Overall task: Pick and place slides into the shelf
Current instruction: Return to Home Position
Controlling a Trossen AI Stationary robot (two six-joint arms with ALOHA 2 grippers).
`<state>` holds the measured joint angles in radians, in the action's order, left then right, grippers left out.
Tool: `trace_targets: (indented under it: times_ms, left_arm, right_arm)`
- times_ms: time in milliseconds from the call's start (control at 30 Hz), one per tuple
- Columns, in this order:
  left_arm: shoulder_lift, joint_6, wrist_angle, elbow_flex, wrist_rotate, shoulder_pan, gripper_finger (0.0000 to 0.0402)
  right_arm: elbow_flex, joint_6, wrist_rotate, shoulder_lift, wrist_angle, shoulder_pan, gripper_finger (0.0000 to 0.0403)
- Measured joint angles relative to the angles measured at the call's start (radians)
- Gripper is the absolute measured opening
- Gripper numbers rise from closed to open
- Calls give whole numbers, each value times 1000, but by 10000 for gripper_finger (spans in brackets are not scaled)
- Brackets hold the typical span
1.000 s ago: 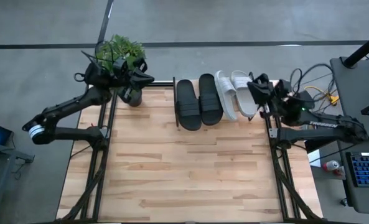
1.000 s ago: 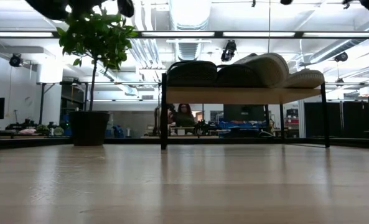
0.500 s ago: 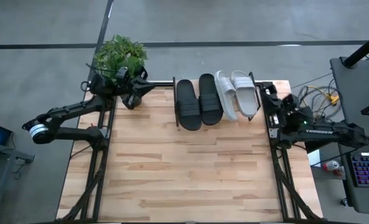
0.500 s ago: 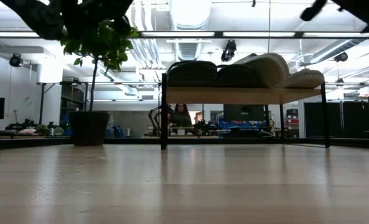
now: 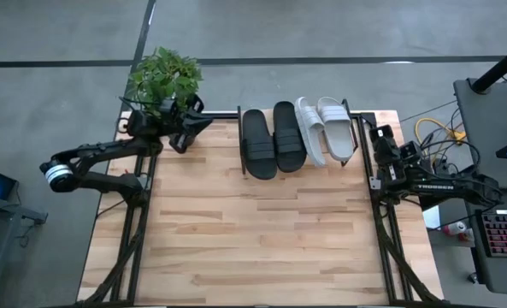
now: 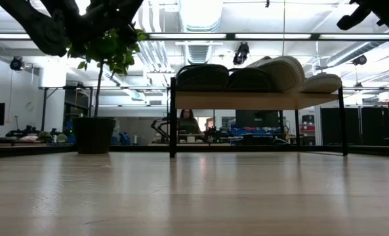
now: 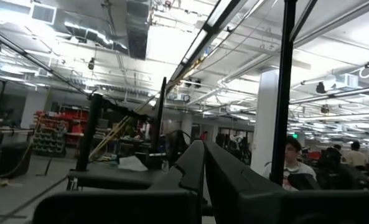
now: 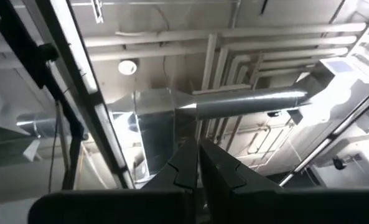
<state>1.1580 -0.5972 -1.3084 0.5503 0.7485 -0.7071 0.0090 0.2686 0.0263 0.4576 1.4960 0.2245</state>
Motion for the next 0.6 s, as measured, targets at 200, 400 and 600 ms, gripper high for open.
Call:
trace_targets:
  times_ms: [200, 400, 600]
  left_arm:
    - [53, -41, -103, 0, 39, 0, 0]
    - [47, -56, -57, -5, 91, -7, 0]
    - [-10, -76, -45, -50, 93, -9, 0]
  right_arm:
    - [0, 30, -10, -28, -135, 0, 8]
    - [0, 36, -23, -39, -157, 0, 9]
    - [0, 72, -23, -38, -211, 0, 9]
